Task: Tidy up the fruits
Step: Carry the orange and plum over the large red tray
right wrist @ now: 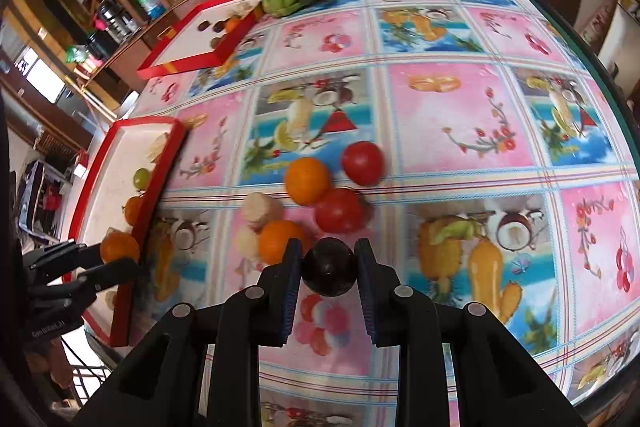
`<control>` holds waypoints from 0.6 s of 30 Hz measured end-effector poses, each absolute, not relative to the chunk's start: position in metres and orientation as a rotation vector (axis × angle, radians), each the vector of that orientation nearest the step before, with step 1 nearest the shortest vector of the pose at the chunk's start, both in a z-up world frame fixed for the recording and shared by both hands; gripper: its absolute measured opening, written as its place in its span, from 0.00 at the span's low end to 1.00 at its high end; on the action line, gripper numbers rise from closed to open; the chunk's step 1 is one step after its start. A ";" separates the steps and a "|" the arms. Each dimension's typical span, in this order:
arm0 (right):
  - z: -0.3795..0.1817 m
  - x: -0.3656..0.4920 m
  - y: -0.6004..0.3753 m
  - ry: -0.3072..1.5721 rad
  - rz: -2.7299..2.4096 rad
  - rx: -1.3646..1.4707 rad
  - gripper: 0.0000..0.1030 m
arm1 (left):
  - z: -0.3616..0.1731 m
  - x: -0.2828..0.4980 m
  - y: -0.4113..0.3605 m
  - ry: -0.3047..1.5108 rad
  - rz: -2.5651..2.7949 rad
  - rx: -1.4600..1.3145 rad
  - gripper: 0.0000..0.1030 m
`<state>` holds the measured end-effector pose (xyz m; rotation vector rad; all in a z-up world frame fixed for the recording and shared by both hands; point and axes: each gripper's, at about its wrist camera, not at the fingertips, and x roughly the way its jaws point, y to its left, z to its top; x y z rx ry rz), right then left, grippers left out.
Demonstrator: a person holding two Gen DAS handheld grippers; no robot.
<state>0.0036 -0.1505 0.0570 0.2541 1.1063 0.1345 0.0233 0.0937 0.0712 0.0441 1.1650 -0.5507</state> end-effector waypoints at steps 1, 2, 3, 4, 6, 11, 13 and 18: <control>0.058 0.004 -0.146 1.106 0.147 0.247 0.27 | 0.073 0.023 0.102 1.163 -0.532 0.032 0.32; 0.058 0.004 -0.141 1.106 0.158 0.244 0.27 | 0.074 0.023 0.107 1.162 -0.518 0.023 0.32; 0.059 0.003 -0.137 1.106 0.167 0.244 0.26 | 0.075 0.022 0.114 1.162 -0.502 0.013 0.32; 0.058 0.003 -0.132 1.109 0.179 0.242 0.26 | 0.075 0.021 0.119 1.161 -0.488 0.006 0.32; 0.058 0.003 -0.123 1.114 0.198 0.238 0.26 | 0.074 0.019 0.131 1.163 -0.457 -0.013 0.32; 0.057 0.003 -0.097 1.121 0.257 0.208 0.26 | 0.073 0.012 0.155 1.166 -0.399 -0.047 0.32; 0.056 0.004 -0.088 1.126 0.281 0.199 0.26 | 0.073 0.009 0.163 1.165 -0.378 -0.056 0.32; 0.057 0.006 -0.063 1.136 0.338 0.171 0.26 | 0.074 0.002 0.187 1.158 -0.322 -0.090 0.32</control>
